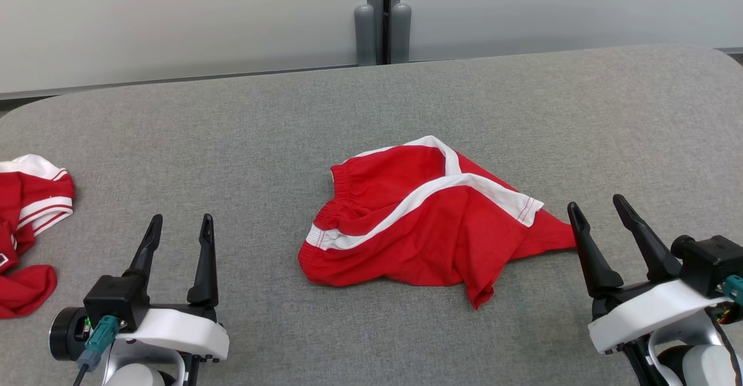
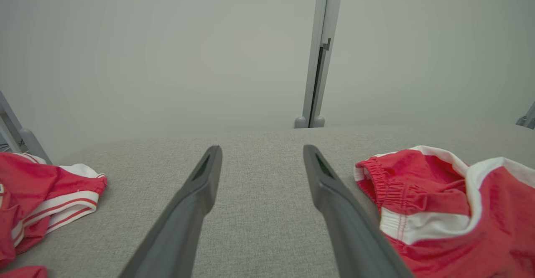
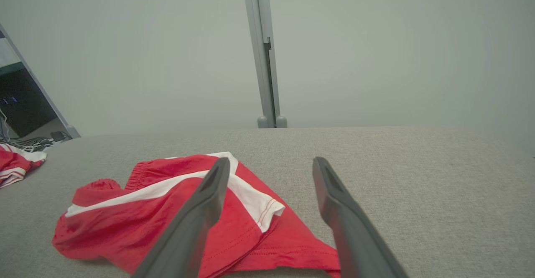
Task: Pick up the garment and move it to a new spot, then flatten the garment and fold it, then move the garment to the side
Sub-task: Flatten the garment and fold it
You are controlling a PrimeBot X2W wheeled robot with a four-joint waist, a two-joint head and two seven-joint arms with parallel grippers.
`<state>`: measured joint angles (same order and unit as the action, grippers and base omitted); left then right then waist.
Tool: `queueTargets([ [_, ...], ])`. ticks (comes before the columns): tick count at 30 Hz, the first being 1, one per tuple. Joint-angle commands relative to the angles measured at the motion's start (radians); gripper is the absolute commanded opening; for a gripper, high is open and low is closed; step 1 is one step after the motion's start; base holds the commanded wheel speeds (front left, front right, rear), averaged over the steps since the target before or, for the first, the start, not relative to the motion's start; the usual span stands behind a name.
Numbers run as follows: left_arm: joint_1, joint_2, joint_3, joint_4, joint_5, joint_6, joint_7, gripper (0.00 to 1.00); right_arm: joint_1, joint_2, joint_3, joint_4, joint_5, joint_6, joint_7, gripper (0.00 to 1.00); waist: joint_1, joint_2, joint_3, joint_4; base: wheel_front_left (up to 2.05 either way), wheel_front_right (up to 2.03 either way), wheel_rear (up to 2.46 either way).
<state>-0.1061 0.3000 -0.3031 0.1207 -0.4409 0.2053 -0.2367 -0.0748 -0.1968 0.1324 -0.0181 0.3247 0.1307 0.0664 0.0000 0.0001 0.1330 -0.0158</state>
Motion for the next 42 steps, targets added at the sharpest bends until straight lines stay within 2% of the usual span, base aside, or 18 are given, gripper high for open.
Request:
queueTargets([
  [1, -0.004, 0.006, 0.000, 0.003, -0.003, 0.004, 0.002, 1.00, 0.003, -0.002, -0.003, -0.005, 0.008, 0.000, 0.004, 1.00, 0.0000, -0.0001, 0.002, 0.001, 0.00, 0.00, 0.00],
  [5, -0.016, 0.004, -0.019, 0.008, 0.001, -0.005, 0.016, 1.00, -0.001, 0.000, -0.002, -0.004, 0.007, 0.000, 0.002, 1.00, 0.0000, -0.0001, 0.006, 0.001, 0.00, 0.00, 0.00],
  [8, -0.050, -0.008, -0.047, 0.015, -0.005, -0.031, 0.042, 1.00, -0.003, 0.000, -0.004, -0.006, 0.009, 0.000, 0.002, 1.00, 0.0000, -0.0001, 0.014, 0.002, 0.00, 0.00, 0.00],
  [12, -0.101, -0.025, -0.103, 0.045, -0.020, -0.084, 0.113, 1.00, -0.018, -0.001, 0.007, -0.007, 0.013, 0.000, 0.005, 1.00, 0.0000, -0.0001, 0.032, -0.010, 0.00, 0.00, 0.00],
  [13, -0.101, -0.025, -0.103, 0.045, -0.020, -0.084, 0.113, 1.00, -0.018, -0.001, 0.007, -0.007, 0.013, 0.000, 0.005, 1.00, 0.0000, -0.0001, 0.032, -0.010, 0.00, 0.00, 0.00],
  [17, -0.154, -0.061, -0.160, 0.107, -0.058, -0.155, 0.198, 1.00, -0.030, -0.003, 0.016, 0.001, 0.020, 0.000, 0.003, 1.00, 0.0000, -0.0001, 0.053, -0.033, 0.00, 0.00, 0.00],
  [26, -0.202, -0.083, -0.190, 0.209, -0.102, -0.199, 0.280, 1.00, -0.043, 0.001, 0.020, 0.016, 0.033, 0.000, -0.011, 1.00, 0.0000, -0.0001, 0.087, -0.061, 0.00, 0.00, 0.00],
  [27, -0.205, -0.085, -0.191, 0.217, -0.109, -0.205, 0.286, 0.81, -0.044, 0.000, 0.020, 0.018, 0.034, 0.000, -0.014, 1.00, 0.0000, -0.0001, 0.091, -0.063, 0.00, 0.00, 0.00],
  [28, -0.212, -0.084, -0.194, 0.224, -0.108, -0.208, 0.291, 0.31, -0.045, 0.000, 0.018, 0.021, 0.036, 0.000, -0.015, 1.00, 0.0000, -0.0001, 0.094, -0.064, 0.00, 0.00, 0.00],
  [29, -0.219, -0.084, -0.191, 0.230, -0.113, -0.213, 0.291, 0.00, -0.047, -0.001, 0.016, 0.023, 0.035, 0.000, -0.017, 1.00, 0.0000, -0.0001, 0.100, -0.066, 0.00, 0.00, 0.00],
  [35, -0.238, -0.082, -0.192, 0.222, -0.109, -0.214, 0.273, 0.00, -0.058, -0.010, 0.005, 0.061, 0.040, 0.000, -0.008, 1.00, 0.0000, -0.0001, 0.121, -0.055, 0.00, 0.00, 0.00],
  [42, -0.268, -0.102, -0.214, 0.188, -0.090, -0.208, 0.263, 0.00, -0.120, -0.027, 0.052, 0.134, 0.061, 0.000, -0.004, 1.00, 0.0000, -0.0001, 0.174, -0.015, 0.00, 0.00, 0.00],
])
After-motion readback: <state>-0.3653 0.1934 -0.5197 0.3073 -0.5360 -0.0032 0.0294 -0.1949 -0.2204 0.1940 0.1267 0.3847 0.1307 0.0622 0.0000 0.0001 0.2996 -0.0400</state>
